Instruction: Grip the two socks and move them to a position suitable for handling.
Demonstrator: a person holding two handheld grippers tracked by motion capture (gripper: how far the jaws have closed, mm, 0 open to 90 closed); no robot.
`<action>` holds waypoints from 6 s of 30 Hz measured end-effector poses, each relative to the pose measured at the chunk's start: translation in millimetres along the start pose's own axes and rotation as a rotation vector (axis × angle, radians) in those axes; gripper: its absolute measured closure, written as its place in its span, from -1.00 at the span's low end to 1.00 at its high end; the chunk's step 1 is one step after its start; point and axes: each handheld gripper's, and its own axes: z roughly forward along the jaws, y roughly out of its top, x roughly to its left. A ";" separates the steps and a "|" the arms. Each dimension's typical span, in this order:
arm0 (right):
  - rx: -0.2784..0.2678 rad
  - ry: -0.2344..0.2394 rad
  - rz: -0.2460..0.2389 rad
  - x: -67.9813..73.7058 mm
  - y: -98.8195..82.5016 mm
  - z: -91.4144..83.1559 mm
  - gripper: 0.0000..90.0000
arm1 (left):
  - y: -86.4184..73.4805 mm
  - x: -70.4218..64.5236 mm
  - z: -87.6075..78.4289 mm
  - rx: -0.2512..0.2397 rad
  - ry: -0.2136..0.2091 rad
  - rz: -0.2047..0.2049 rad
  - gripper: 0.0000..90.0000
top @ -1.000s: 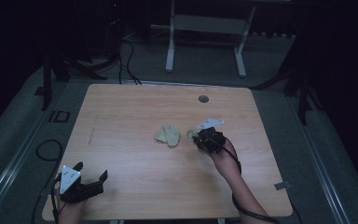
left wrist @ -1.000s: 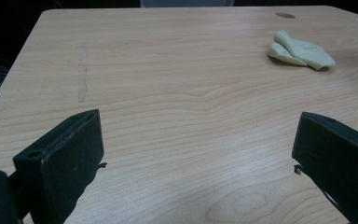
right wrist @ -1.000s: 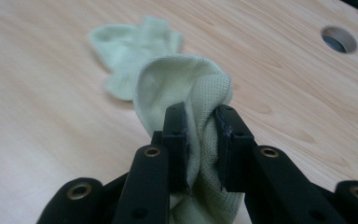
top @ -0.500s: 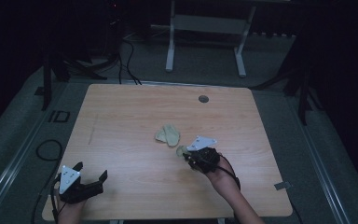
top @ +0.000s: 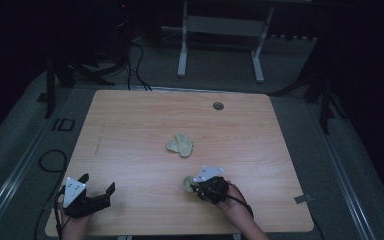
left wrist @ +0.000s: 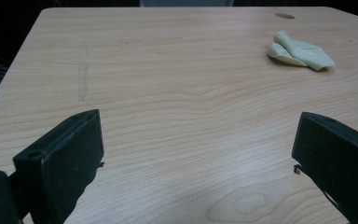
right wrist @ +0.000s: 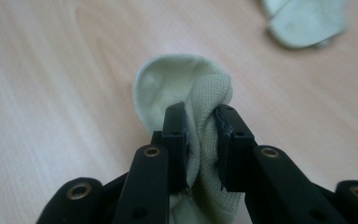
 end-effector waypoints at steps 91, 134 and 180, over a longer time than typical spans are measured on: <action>-0.021 0.024 0.244 -50.3 -68.8 -61.4 0.55 | 43.1 -147.4 70.2 0.379 -0.503 0.101 0.60; 0.010 0.028 0.254 -36.2 -85.5 -54.7 0.66 | 23.7 -176.2 72.2 0.424 -0.608 0.148 0.56; -0.027 0.022 0.222 -103.1 68.4 29.6 0.08 | 16.4 -117.4 45.0 0.308 -0.484 0.186 -0.05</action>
